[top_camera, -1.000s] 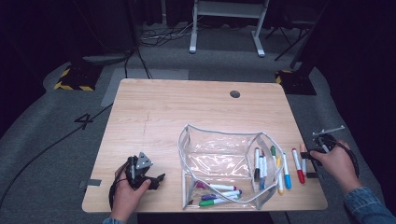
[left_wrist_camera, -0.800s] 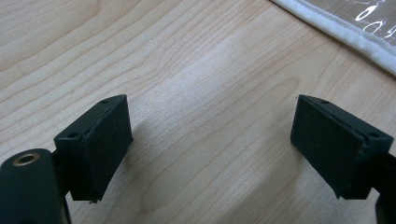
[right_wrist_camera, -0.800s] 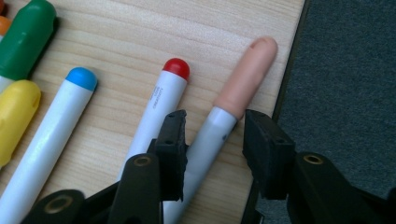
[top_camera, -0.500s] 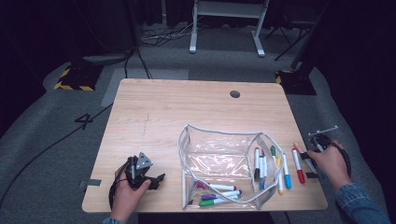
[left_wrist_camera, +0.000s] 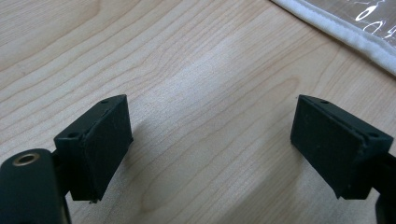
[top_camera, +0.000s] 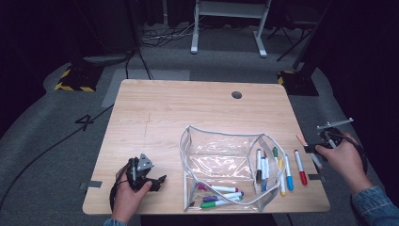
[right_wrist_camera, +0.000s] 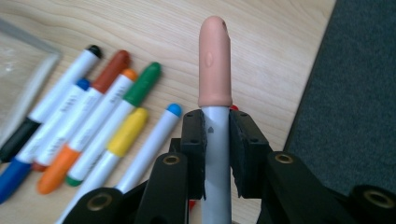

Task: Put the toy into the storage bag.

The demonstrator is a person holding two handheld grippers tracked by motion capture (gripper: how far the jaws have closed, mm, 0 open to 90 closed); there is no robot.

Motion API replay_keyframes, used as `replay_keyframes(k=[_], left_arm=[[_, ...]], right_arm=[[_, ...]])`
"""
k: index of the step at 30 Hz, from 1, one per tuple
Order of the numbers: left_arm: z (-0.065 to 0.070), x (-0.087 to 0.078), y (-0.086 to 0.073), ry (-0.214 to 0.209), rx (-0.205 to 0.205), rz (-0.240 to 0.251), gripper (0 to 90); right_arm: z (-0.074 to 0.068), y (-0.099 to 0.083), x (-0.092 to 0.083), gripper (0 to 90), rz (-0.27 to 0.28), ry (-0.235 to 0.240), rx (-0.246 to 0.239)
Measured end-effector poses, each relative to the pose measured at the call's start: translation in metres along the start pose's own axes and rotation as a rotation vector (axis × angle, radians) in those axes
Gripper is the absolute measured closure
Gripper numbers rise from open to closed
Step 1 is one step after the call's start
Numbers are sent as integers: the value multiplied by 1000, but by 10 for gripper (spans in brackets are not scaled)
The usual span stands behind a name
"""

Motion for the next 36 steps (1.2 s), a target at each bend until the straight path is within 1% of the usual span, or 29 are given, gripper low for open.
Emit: replay_keyframes(k=[3,6,7,9,12,15,18,27,29,31,36], left_arm=[[0,0,0,0,0,0,130],[0,0,0,0,0,0,130],[0,0,0,0,0,-1,130],[0,0,0,0,0,0,130],[0,0,0,0,0,0,130],[0,0,0,0,1,0,130],[0,0,0,0,0,0,130],[0,0,0,0,1,-1,130],[0,0,0,0,0,0,130],[0,0,0,0,0,-1,130],[0,0,0,0,0,-1,129]], right_arm=[[-13,7,-17,773,22,25,-29],[-24,14,-32,773,48,39,-61],[-31,18,-40,773,59,55,-77],[-41,23,-49,773,74,76,-99],[-55,29,-60,773,88,101,-139],[-74,37,-73,773,104,136,-188],[-92,44,-83,773,113,166,-235],[-138,58,-99,773,111,234,-358],[-148,60,-101,773,119,249,-397],[-160,62,-102,773,115,268,-428],[-182,67,-104,773,108,293,-484]])
Point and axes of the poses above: each handheld gripper's, and its own axes: x roughly forward along the jaws, y roughly out of its top, z roughly to its right, the point moved 2 cm from there along x, roughly forward along the jaws, and after that the axes turned 1 degree about y, right-handed, at the moved point
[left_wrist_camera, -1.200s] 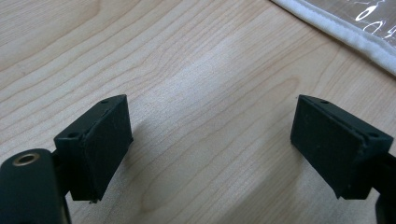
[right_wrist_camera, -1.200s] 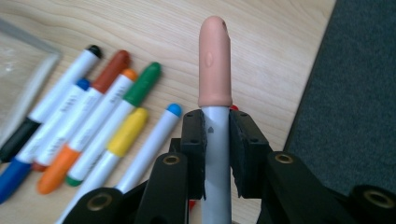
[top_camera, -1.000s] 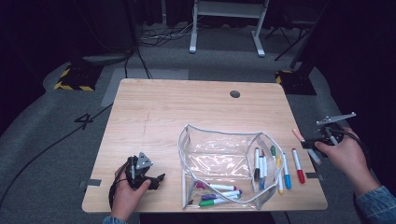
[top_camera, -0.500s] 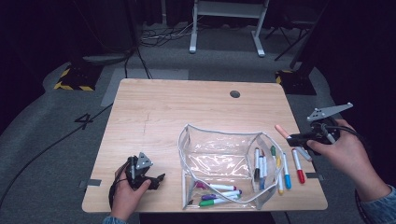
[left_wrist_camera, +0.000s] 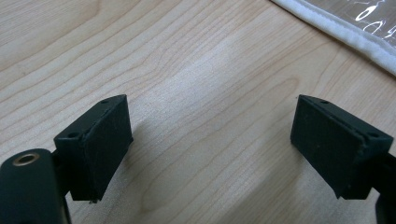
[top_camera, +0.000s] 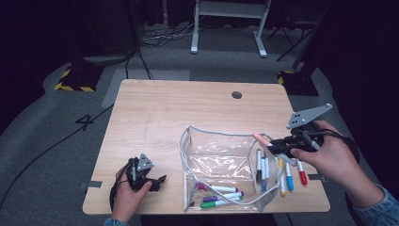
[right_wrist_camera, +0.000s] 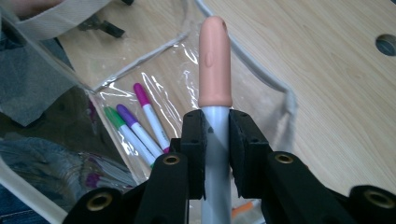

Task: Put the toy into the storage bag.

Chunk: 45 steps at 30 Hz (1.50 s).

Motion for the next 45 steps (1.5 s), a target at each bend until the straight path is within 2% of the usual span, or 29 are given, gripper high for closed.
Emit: replay_keyframes(k=[7,16,26,34,45], left_arm=[[0,0,0,0,0,0,130],[0,0,0,0,0,0,130],[0,0,0,-3,-6,-2,127],[0,0,0,-3,-6,-2,127],[1,0,0,-3,-6,-2,127]], right_arm=[[-21,17,12,773,-27,55,-73],[-42,30,30,773,-64,134,-166],[-62,38,55,773,-125,191,-225],[-78,42,79,773,-195,236,-292],[-93,40,112,772,-302,278,-330]])
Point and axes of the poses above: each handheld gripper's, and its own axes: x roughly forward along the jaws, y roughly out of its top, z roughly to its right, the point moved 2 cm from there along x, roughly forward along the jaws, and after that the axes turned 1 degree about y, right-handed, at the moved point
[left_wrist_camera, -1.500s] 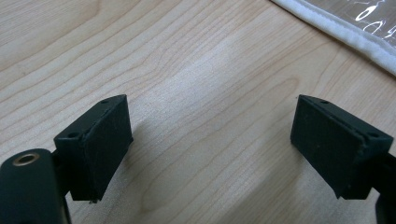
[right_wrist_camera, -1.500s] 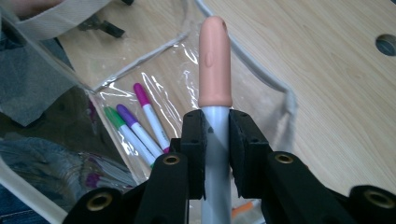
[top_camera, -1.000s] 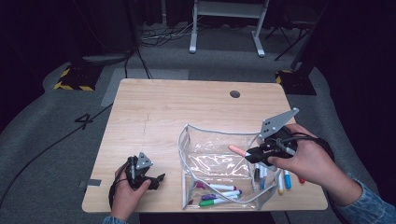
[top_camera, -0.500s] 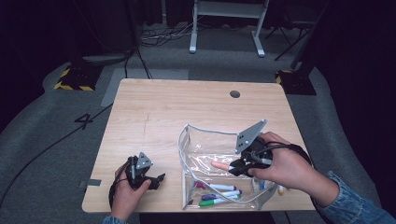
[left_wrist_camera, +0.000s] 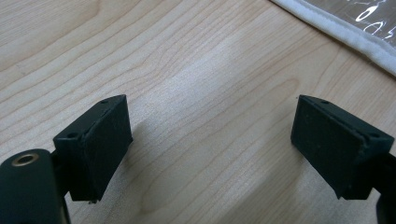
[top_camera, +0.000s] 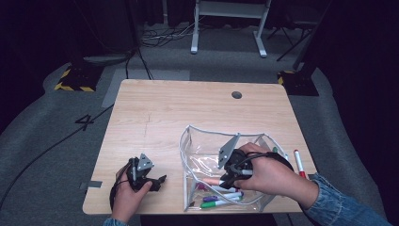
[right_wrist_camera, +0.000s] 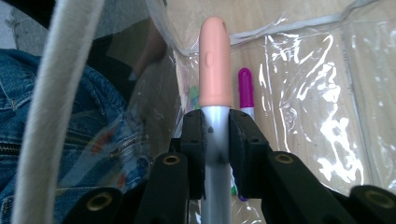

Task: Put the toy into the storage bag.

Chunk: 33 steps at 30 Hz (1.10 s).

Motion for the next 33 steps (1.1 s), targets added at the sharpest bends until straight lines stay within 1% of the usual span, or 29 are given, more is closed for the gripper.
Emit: replay_keyframes(k=[4,10,14,20,22,23,25,26,29,32,33], left_arm=[[0,0,0,0,1,0,127],[0,0,0,0,0,0,127],[0,0,0,0,0,1,127],[0,0,0,0,0,0,127],[0,0,0,0,0,1,127],[0,0,0,0,0,0,127],[0,0,0,0,1,0,127],[0,0,0,0,1,0,127],[0,0,0,0,0,0,127],[0,0,0,0,0,0,127],[0,0,0,0,0,0,127]], right_arm=[[-1,2,12,772,-30,23,-2],[0,3,27,771,-59,47,-20],[0,3,34,771,-84,47,-19],[3,0,43,769,-102,56,-14],[3,-2,46,733,-123,58,-4],[4,-3,47,705,-124,49,-1],[6,-4,47,656,-124,29,-5],[8,-6,46,646,-123,16,-3],[10,-7,39,618,-89,-10,-1],[12,-7,27,609,-34,-43,11],[13,-7,23,603,-18,-54,7]])
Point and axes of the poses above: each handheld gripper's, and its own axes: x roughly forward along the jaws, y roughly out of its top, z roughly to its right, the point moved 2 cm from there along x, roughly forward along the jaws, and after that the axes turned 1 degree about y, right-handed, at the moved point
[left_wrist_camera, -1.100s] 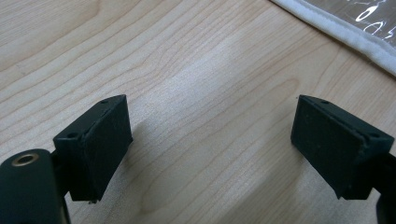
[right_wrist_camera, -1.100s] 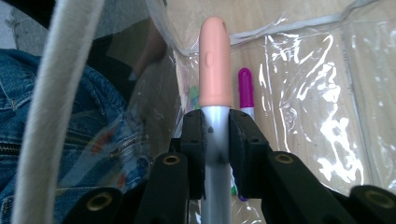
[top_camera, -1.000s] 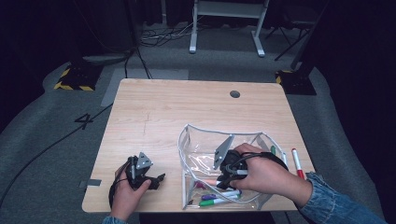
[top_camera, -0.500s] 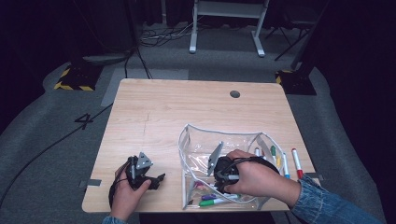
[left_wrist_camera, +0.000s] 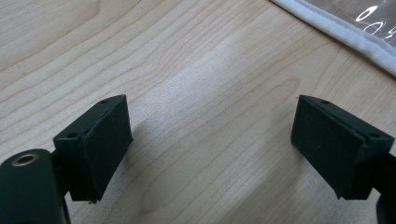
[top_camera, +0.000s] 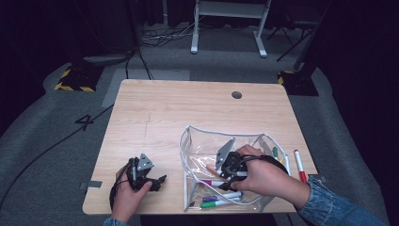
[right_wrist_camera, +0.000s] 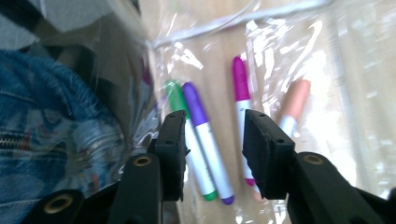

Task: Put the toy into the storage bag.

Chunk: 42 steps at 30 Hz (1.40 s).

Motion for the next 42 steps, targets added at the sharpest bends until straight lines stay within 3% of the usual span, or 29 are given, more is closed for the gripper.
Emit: replay_keyframes(k=[16,23,28,36,42], left_arm=[[0,0,0,0,0,0,127],[0,0,0,4,7,-1,131],[0,0,0,12,8,3,132],[0,0,0,12,7,3,131],[0,0,0,12,7,3,131]], right_arm=[[8,-16,-65,581,230,-134,56],[18,-39,-96,563,298,-194,148],[33,-64,-110,574,331,-245,226],[54,-106,-127,584,357,-317,353],[66,-135,-129,587,351,-353,432]])
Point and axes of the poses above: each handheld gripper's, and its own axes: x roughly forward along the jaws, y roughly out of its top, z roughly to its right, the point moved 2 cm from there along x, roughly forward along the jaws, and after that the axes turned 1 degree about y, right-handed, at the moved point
